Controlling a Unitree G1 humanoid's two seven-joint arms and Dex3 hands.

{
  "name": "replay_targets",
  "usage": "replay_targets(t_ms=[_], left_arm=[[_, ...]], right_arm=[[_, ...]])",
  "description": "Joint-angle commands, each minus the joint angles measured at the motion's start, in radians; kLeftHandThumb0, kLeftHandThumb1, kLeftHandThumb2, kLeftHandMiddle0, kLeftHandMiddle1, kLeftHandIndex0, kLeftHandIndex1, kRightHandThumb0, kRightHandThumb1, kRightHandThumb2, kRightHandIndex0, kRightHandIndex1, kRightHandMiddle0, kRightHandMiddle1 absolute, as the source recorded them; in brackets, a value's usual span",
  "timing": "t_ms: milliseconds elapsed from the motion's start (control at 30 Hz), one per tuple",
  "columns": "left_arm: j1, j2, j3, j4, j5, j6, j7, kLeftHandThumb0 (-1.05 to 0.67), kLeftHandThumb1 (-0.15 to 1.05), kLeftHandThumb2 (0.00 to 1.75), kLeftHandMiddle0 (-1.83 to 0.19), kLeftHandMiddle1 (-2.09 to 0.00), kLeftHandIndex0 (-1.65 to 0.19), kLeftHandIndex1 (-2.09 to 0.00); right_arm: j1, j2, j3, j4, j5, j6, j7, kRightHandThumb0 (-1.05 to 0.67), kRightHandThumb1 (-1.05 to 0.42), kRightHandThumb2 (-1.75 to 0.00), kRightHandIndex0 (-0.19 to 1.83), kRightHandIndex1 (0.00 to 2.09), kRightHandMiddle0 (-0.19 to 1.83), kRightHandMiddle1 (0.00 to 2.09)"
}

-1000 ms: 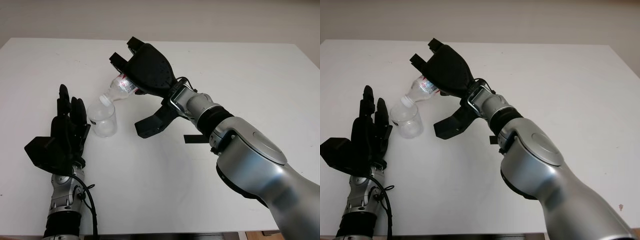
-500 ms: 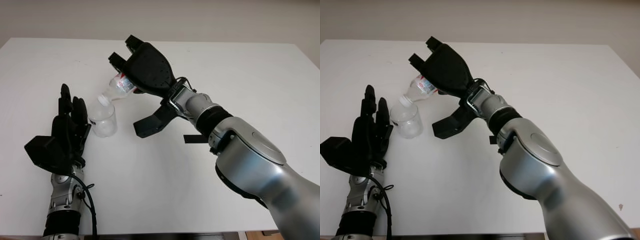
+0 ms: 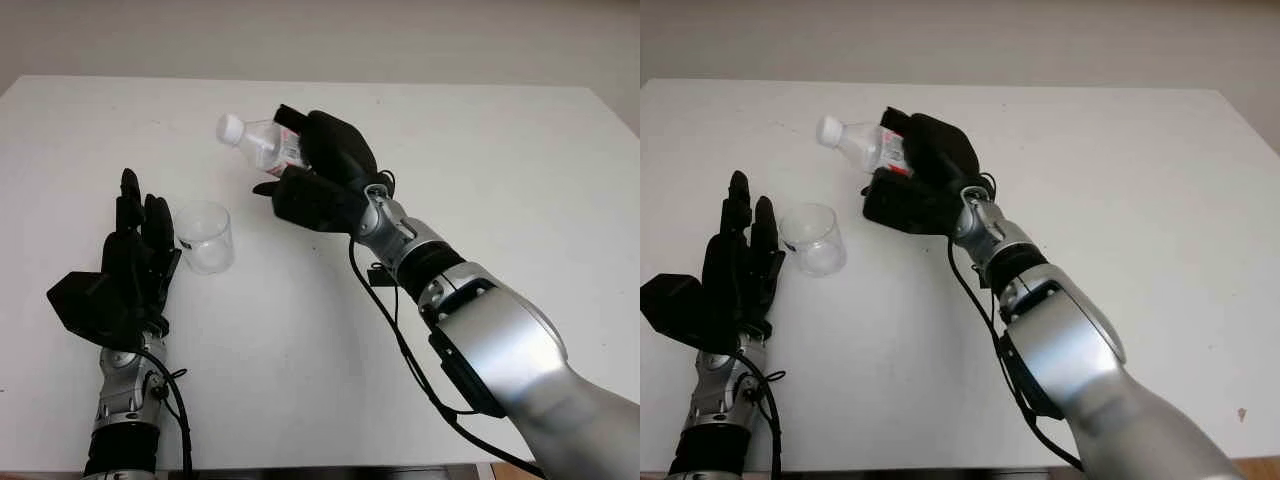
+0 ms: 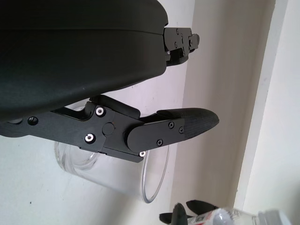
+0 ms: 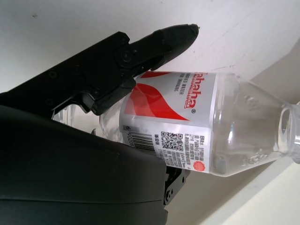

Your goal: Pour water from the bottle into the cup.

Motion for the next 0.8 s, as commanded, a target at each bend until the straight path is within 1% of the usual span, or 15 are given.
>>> replay_targets(t_ms=[0, 67, 133, 300, 400, 500, 667, 767], left_arm=[[0.032, -0.002, 0.000, 0.007, -0.007, 0.010, -0.014, -0.60, 1.05, 0.56, 0.08, -0.05, 0.09, -0.05], [0.036, -0.001, 0.000, 0.000, -0.009, 0.014, -0.021, -0.60, 1.05, 0.55, 0.08, -0.05, 0.10, -0.04], [0.039, 0.000, 0.001, -0.006, -0.011, 0.023, -0.024, -0.60, 1.05, 0.55, 0.09, -0.05, 0.10, -0.04], [0.041, 0.001, -0.004, -0.019, -0.004, 0.043, -0.020, -0.62, 1.05, 0.55, 0.08, -0.05, 0.10, -0.05], [0.048, 0.003, 0.001, -0.030, -0.017, 0.051, -0.034, -0.62, 1.05, 0.53, 0.09, -0.05, 0.10, -0.04], [0.054, 0.006, 0.000, -0.039, -0.013, 0.059, -0.036, -0.63, 1.05, 0.53, 0.10, -0.05, 0.11, -0.04], [0.054, 0.005, 0.000, -0.041, -0.019, 0.065, -0.045, -0.63, 1.05, 0.54, 0.11, -0.05, 0.12, -0.04], [0.057, 0.005, 0.001, -0.041, -0.022, 0.067, -0.050, -0.63, 1.05, 0.55, 0.11, -0.05, 0.12, -0.04]], right_arm=[[0.033, -0.021, -0.067, -0.059, 0.071, -0.032, 0.058, -0.38, -1.05, -0.37, 1.34, 2.09, 1.00, 2.09], [0.076, -0.036, -0.109, -0.101, 0.123, -0.056, 0.114, -0.38, -1.05, -0.38, 1.36, 2.09, 1.06, 2.09], [0.114, -0.051, -0.125, -0.145, 0.144, -0.068, 0.150, -0.38, -1.05, -0.38, 1.38, 2.09, 1.10, 2.09], [0.249, -0.095, -0.160, -0.263, 0.195, -0.115, 0.260, -0.37, -1.05, -0.37, 1.35, 2.09, 1.10, 2.09], [0.318, -0.115, -0.184, -0.338, 0.228, -0.075, 0.319, -0.39, -1.05, -0.38, 1.35, 2.09, 1.08, 2.09], [0.381, -0.124, -0.219, -0.413, 0.277, -0.026, 0.362, -0.39, -1.05, -0.39, 1.32, 2.09, 1.00, 2.09], [0.466, -0.145, -0.240, -0.502, 0.293, 0.002, 0.376, -0.39, -1.05, -0.38, 1.31, 2.09, 0.98, 2.09], [0.519, -0.148, -0.256, -0.581, 0.316, 0.067, 0.387, -0.39, -1.05, -0.38, 1.28, 2.09, 0.96, 2.09]])
